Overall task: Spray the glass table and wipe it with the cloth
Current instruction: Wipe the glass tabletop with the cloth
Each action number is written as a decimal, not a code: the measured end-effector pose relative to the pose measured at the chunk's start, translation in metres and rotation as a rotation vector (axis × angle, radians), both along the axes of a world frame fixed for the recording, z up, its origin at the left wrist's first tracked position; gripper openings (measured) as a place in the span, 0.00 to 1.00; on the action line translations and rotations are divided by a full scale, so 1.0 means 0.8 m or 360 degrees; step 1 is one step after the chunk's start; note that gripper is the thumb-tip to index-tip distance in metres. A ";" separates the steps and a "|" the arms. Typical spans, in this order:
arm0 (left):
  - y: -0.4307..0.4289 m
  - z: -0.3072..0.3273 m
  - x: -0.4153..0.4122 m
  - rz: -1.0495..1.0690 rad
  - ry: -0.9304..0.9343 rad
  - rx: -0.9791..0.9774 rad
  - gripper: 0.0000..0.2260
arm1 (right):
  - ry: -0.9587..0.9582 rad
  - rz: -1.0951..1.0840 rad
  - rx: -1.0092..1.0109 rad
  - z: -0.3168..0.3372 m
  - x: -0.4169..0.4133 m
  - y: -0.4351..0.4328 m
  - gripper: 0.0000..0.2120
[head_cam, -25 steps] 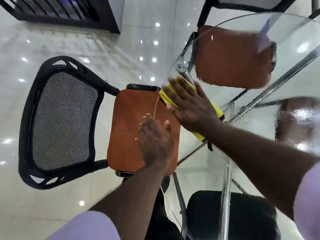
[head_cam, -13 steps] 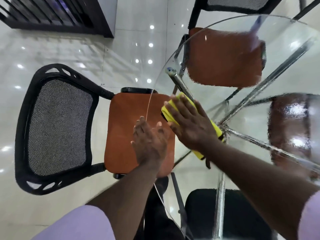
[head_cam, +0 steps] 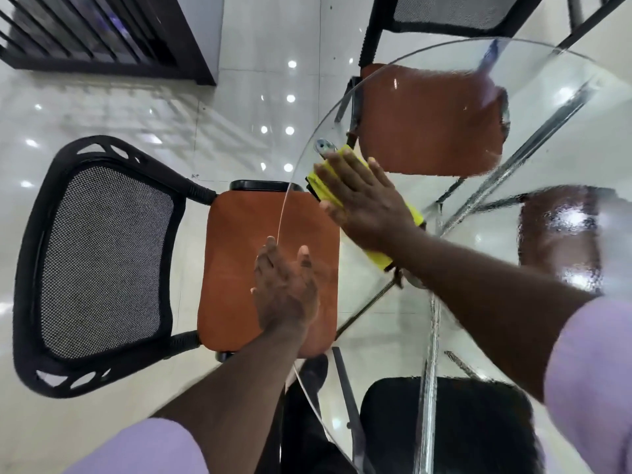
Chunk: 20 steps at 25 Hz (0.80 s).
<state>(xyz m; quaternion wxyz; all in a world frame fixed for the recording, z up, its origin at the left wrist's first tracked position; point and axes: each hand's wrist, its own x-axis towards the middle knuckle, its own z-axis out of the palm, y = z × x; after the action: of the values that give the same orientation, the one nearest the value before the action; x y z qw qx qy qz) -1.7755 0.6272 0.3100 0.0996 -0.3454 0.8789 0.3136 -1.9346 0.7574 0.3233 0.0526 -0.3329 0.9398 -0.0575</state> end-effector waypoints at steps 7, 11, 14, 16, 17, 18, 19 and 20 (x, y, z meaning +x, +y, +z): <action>0.002 0.006 0.001 0.0007 0.0021 -0.0026 0.35 | 0.0005 -0.0364 -0.0059 -0.012 0.020 -0.024 0.30; 0.002 0.000 -0.002 -0.0007 0.0004 -0.0040 0.35 | 0.0010 0.0085 -0.0035 -0.004 -0.038 0.028 0.30; 0.006 0.008 0.001 0.0001 -0.0007 -0.0021 0.35 | -0.0034 -0.1087 -0.0157 -0.001 -0.013 -0.006 0.30; 0.001 0.024 -0.008 -0.0002 0.0023 0.0005 0.34 | 0.0006 -0.0870 -0.0200 -0.006 0.039 -0.044 0.30; -0.003 0.028 -0.013 -0.0028 0.0035 -0.0003 0.32 | 0.0038 -0.0459 -0.0183 -0.010 0.047 -0.050 0.30; -0.006 0.026 -0.023 -0.0021 0.0024 -0.0004 0.29 | 0.0052 -0.0005 -0.0143 -0.009 0.031 -0.046 0.29; -0.010 0.026 -0.038 0.0011 0.0006 -0.0004 0.24 | 0.0090 0.0417 -0.0094 -0.004 -0.002 -0.038 0.29; -0.013 0.025 -0.047 0.0107 0.0004 0.0001 0.22 | 0.0118 0.0684 0.0022 -0.002 -0.037 -0.033 0.28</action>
<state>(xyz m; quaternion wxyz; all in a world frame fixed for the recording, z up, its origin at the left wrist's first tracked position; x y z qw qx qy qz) -1.8134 0.6165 0.3296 0.0881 -0.3742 0.8668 0.3175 -1.9642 0.7308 0.3217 0.0315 -0.5271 0.8488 -0.0262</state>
